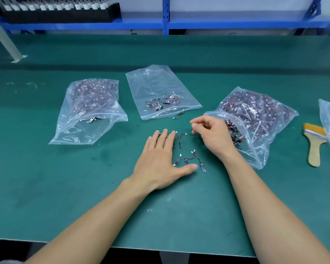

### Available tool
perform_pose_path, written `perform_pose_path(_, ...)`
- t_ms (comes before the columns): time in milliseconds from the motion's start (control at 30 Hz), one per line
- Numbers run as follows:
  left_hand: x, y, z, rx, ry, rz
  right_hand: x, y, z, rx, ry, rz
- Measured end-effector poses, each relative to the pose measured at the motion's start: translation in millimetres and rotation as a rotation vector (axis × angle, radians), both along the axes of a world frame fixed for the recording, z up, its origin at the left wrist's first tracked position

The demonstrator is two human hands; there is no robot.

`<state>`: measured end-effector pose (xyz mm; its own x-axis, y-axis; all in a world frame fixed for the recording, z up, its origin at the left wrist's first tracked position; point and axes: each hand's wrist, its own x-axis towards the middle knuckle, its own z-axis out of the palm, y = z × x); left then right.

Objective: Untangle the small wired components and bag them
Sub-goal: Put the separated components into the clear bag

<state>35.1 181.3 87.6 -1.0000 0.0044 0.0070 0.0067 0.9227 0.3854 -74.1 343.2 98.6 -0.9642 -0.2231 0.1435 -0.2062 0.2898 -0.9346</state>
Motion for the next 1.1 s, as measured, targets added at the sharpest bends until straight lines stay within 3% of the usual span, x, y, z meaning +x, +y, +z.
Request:
perform_pose_path(200, -20, 38, -2, -0.037, 0.127, -0.064, -1, 1, -1, -0.061, 0.006, -0.015)
perform_pose_path(300, -24, 27, -2, 0.037, 0.211, -0.097, -2, 1, -1, -0.062, 0.022, -0.042)
perform_pose_path(600, -27, -4, 1, 0.349, 0.24, -0.283, 6, 0, -1, 0.087, 0.099, -0.021)
perform_pose_path(867, -26, -55, 5, 0.239, 0.167, -0.269, 18, 7, -1, 0.54, 0.164, -0.04)
perform_pose_path(1100, -34, -33, 3, 0.047, 0.125, -0.348, 33, -3, 5, 0.165, -0.101, 0.098)
